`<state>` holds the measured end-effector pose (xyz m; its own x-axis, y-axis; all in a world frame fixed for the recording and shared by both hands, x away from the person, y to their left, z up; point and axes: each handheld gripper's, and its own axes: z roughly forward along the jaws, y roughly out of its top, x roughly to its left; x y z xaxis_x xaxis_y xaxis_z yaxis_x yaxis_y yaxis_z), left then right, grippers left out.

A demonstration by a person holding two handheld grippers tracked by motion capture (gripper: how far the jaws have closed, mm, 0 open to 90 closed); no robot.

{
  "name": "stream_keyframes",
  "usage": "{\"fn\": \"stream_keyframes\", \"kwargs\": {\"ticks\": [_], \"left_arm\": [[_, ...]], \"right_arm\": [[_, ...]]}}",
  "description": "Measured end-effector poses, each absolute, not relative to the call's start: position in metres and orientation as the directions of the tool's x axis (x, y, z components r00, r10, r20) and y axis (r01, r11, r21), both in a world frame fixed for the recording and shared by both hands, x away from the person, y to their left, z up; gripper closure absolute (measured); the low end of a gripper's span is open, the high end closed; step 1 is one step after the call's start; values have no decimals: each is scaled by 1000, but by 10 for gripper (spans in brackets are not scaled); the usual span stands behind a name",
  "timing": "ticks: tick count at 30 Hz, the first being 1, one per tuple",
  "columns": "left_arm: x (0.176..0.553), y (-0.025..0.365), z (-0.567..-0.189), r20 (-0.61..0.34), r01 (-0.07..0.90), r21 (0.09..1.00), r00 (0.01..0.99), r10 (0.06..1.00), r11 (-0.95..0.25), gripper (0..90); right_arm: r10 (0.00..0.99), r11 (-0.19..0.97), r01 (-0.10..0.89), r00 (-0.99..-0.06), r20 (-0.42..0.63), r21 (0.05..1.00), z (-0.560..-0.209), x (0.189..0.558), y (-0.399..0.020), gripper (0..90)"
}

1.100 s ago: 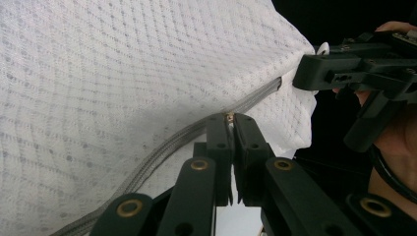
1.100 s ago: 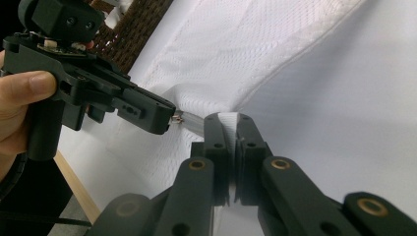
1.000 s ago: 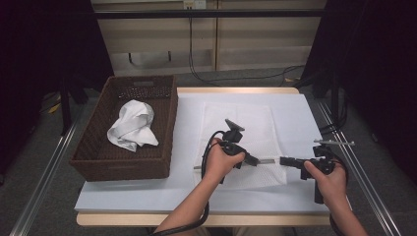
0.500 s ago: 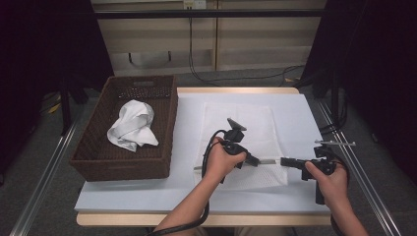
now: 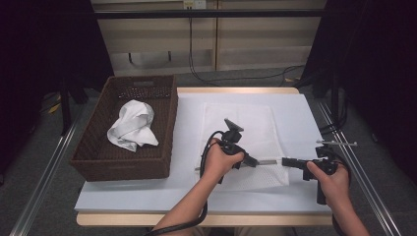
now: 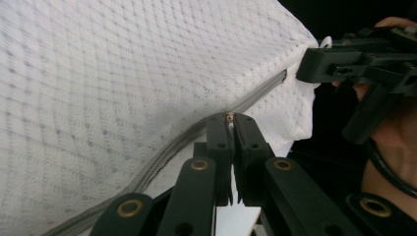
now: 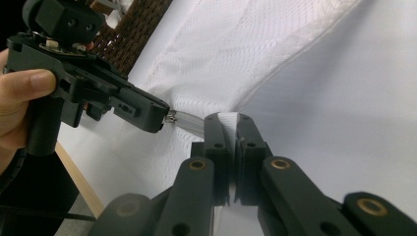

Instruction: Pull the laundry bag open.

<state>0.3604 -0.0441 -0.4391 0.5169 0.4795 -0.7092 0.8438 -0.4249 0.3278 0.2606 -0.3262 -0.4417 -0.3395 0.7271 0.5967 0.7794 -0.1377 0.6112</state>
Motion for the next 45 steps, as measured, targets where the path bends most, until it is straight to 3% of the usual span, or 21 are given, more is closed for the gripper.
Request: {"fn": "stream_keyframes", "kwargs": {"ticks": [45], "left_arm": [[362,-26,-442,-724,859,322,494,482,-398,868]], "right_arm": [[716,-139,782,-344,607,607,-441,264,-325,870]]}}
